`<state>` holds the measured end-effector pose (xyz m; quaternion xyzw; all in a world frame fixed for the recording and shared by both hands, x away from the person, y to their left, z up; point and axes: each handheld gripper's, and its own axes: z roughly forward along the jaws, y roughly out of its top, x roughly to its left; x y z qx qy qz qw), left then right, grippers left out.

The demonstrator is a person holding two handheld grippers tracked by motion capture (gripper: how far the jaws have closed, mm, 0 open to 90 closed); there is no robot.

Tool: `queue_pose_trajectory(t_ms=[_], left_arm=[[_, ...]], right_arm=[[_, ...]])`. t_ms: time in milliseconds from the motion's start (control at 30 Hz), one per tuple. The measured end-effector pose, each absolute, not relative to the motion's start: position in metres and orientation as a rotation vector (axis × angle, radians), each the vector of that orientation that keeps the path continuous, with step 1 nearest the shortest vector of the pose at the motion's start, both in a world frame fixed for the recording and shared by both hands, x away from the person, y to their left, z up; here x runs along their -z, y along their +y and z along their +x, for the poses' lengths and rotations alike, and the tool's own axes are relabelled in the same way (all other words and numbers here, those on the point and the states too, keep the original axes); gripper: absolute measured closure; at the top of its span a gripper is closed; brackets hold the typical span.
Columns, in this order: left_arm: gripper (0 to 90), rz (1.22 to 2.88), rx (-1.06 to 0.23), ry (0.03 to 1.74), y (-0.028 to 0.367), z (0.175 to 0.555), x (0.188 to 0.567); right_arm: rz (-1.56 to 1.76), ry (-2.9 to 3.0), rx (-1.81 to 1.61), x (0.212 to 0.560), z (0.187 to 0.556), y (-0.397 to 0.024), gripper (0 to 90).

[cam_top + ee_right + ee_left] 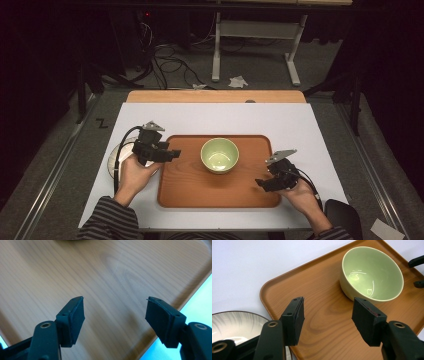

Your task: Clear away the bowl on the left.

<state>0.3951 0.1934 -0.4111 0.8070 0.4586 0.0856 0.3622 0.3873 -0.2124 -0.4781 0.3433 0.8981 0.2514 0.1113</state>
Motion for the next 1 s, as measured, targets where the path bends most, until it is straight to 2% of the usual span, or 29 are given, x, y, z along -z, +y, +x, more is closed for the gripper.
queue_pose_trajectory(t_ms=[1000], left_arm=[[42.1, 2.112, -0.179, 1.199, 0.189, 0.381, 0.437]], right_arm=[[1.013, 2.639, -0.760, 0.477, 0.388, -0.214, 33.6]])
